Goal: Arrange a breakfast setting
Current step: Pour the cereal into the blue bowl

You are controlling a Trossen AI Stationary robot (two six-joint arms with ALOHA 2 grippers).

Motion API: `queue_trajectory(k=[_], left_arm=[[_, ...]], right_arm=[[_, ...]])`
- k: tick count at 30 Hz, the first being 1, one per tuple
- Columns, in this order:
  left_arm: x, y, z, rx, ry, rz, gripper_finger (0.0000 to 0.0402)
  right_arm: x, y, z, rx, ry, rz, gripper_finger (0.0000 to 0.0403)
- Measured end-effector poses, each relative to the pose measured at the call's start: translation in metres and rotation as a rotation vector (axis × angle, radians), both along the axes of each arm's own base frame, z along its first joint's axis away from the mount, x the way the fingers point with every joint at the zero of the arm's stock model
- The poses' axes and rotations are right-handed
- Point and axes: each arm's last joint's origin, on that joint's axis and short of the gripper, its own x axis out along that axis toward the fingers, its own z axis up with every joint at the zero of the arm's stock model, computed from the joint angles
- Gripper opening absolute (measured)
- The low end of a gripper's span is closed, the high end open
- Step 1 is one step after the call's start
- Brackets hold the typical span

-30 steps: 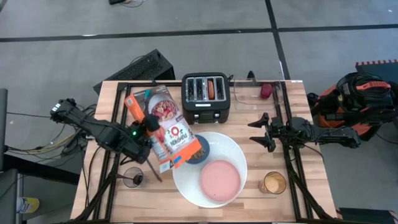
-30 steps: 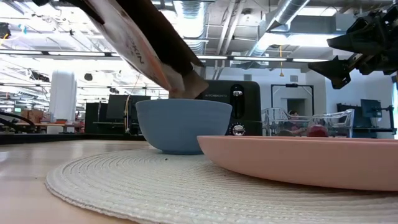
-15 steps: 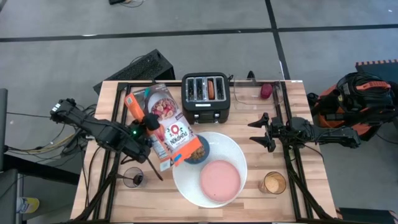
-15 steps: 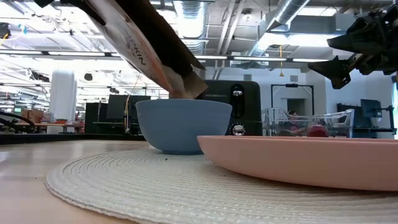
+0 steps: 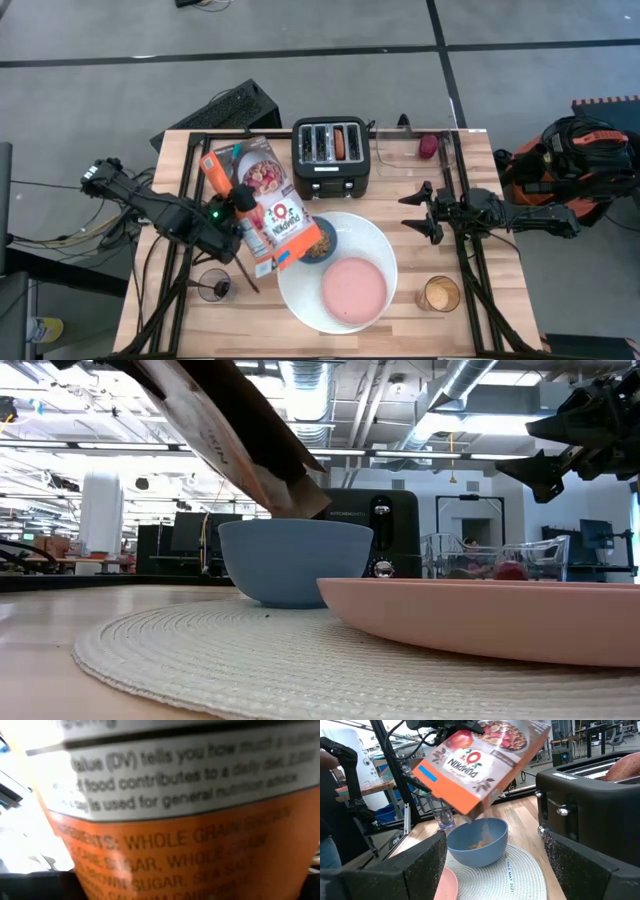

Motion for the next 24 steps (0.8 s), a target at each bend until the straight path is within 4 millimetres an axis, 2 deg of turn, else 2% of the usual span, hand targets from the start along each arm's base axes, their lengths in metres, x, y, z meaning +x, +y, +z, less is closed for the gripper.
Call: queue_trajectory(k=[24], left_arm=[[-0.001, 0.002, -0.0007, -0.022, 0.017, 0.015, 0.0231]], right_arm=[[0.0, 0.0, -0.0001, 0.0, 0.0, 0.0, 0.0356]])
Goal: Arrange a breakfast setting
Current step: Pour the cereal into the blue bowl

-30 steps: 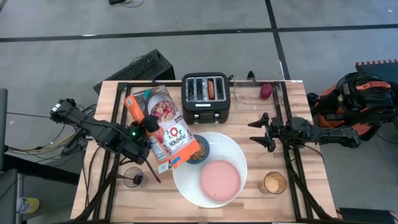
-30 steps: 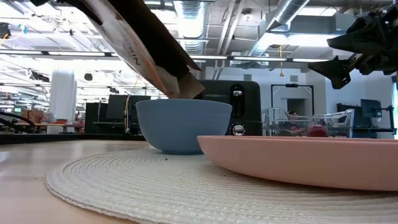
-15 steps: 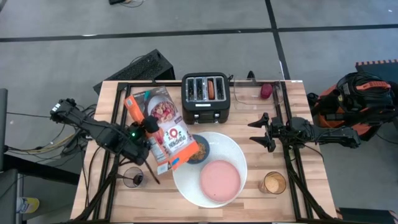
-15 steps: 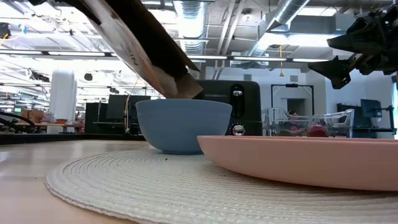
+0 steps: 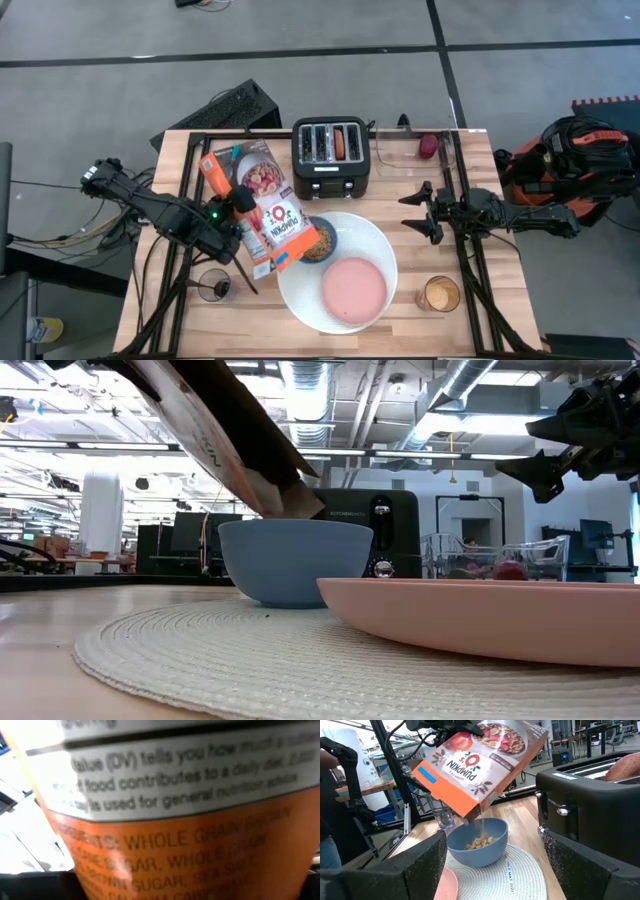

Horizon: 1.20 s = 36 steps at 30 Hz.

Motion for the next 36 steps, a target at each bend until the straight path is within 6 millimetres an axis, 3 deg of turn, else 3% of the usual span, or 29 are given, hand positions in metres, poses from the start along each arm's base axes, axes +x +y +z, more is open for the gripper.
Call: queue_trajectory(k=[36], left_arm=[[0.0044, 0.0048, 0.0005, -0.001, -0.022, 0.025, 0.0231]], right_arm=[[0.0, 0.0, 0.0, 0.0, 0.001, 0.0, 0.0356]])
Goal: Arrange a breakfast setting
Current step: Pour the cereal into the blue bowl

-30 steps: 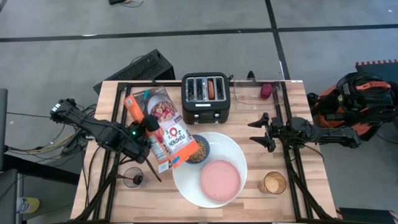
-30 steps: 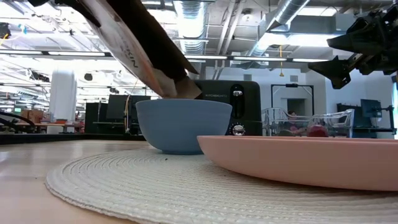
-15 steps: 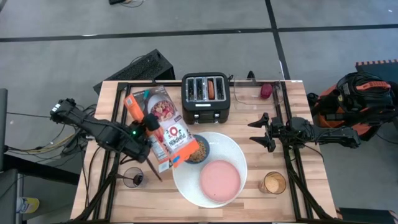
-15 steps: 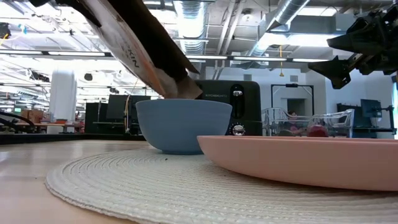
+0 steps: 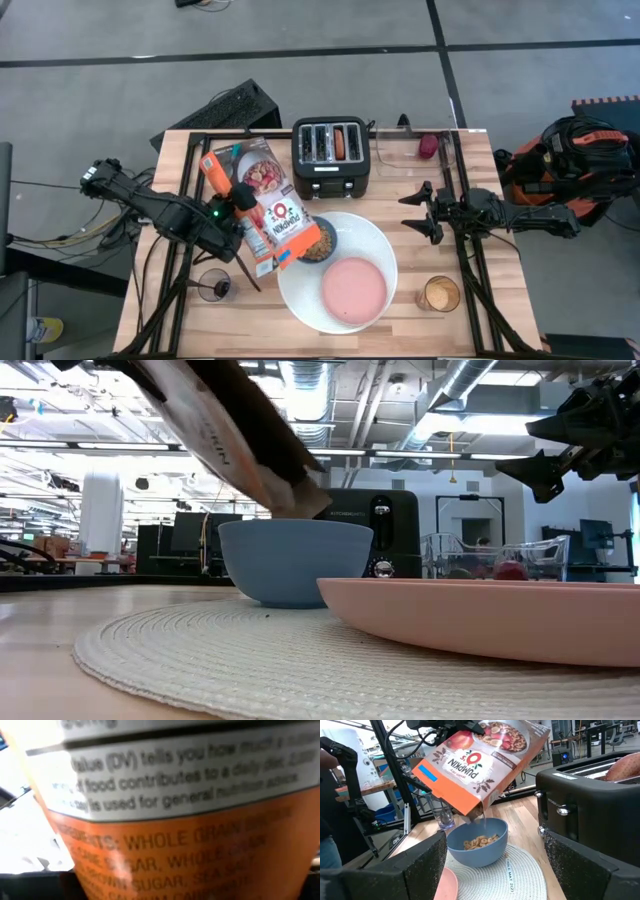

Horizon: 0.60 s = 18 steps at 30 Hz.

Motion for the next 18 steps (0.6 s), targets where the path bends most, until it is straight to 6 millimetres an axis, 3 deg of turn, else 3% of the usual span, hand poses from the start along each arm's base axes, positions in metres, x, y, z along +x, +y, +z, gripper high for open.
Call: queue_trajectory(k=[18], left_arm=[[-0.0011, 0.0009, 0.0003, -0.013, -0.032, 0.032, 0.0231]], right_arm=[[0.0, 0.0, 0.0, 0.0, 0.0, 0.0, 0.0356]])
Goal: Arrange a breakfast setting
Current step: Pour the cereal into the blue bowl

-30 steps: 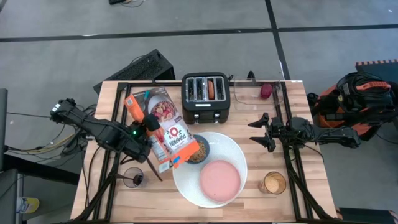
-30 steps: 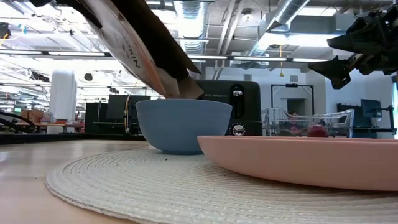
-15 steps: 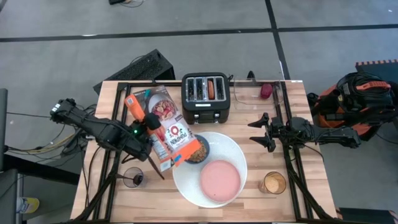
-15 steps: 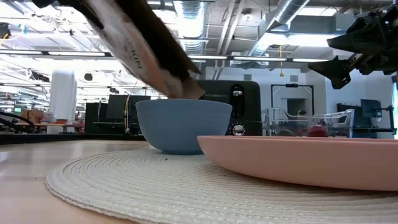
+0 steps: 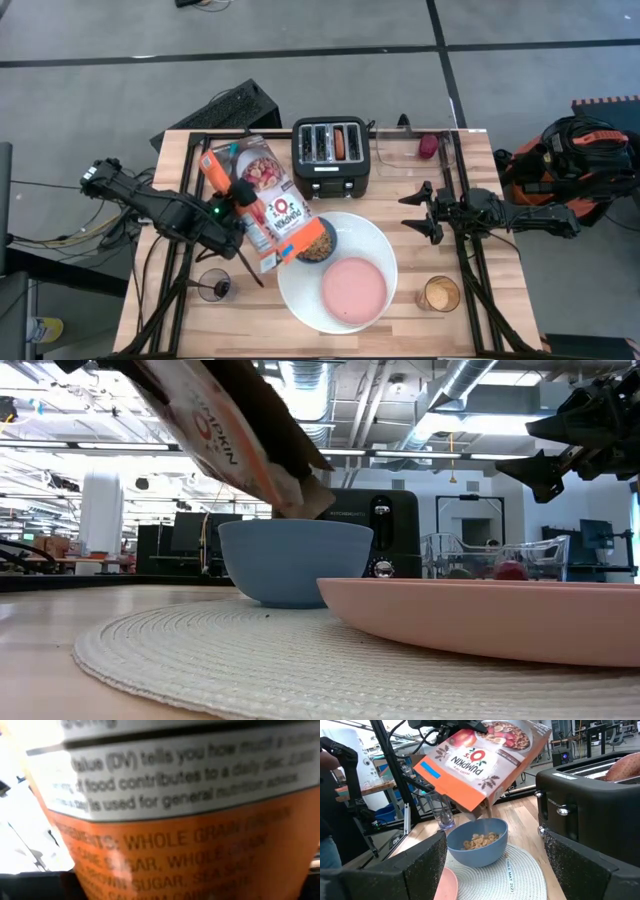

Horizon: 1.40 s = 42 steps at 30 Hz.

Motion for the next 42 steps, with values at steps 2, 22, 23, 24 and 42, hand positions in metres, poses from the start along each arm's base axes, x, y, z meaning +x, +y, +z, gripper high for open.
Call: queue_trajectory(k=[2, 22, 23, 24, 42], left_arm=[[-0.002, 0.001, 0.001, -0.023, -0.021, 0.023, 0.0231], [-0.031, 0.012, 0.015, -0.326, -0.268, 0.223, 0.0231], [-0.032, 0.012, 0.016, -0.339, -0.288, 0.237, 0.0231], [-0.033, 0.013, 0.016, -0.353, -0.31, 0.254, 0.0231], [-0.051, 0.025, 0.033, -0.568, -1.018, 0.614, 0.0231]], right_arm=[[0.0, 0.0, 0.0, 0.0, 0.0, 0.0, 0.0356], [0.0, 0.0, 0.0, 0.0, 0.0, 0.0, 0.0356], [0.0, 0.0, 0.0, 0.0, 0.0, 0.0, 0.0356], [0.0, 0.0, 0.0, 0.0, 0.0, 0.0, 0.0356], [0.0, 0.0, 0.0, 0.0, 0.0, 0.0, 0.0356]])
